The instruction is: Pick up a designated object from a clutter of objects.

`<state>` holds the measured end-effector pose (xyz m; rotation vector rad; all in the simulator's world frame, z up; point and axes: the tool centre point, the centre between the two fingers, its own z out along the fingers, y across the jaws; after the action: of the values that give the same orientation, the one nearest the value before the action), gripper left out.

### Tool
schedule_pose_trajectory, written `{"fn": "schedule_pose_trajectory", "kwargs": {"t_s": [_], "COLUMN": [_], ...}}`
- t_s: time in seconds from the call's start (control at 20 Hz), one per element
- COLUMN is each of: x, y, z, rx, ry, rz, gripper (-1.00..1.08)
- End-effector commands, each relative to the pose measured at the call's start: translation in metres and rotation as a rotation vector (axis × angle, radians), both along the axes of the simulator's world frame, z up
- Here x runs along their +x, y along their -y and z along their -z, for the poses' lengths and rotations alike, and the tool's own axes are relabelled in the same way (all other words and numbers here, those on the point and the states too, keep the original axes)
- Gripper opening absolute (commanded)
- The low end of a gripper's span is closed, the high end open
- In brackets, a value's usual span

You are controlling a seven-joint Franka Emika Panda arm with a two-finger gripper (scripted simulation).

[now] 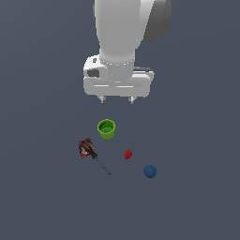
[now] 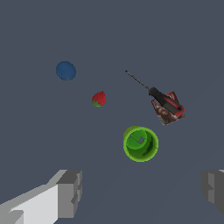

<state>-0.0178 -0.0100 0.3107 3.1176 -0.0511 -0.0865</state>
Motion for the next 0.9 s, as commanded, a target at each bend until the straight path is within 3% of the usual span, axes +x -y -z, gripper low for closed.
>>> {"fn": "schedule_pose_trajectory", "kwargs": {"t_s": [0.0,0.45,0.85], "x": [0.000,0.010,0.027], "y": [0.000,-0.008,-0.021], "z": [0.001,0.019,0.056], "rx": [0.001,0.016,0.039], "ry": [-0.001,0.002,0.003], "rz": [0.004,0.089,0.261], "gripper": [1.00,1.00,1.00]}}
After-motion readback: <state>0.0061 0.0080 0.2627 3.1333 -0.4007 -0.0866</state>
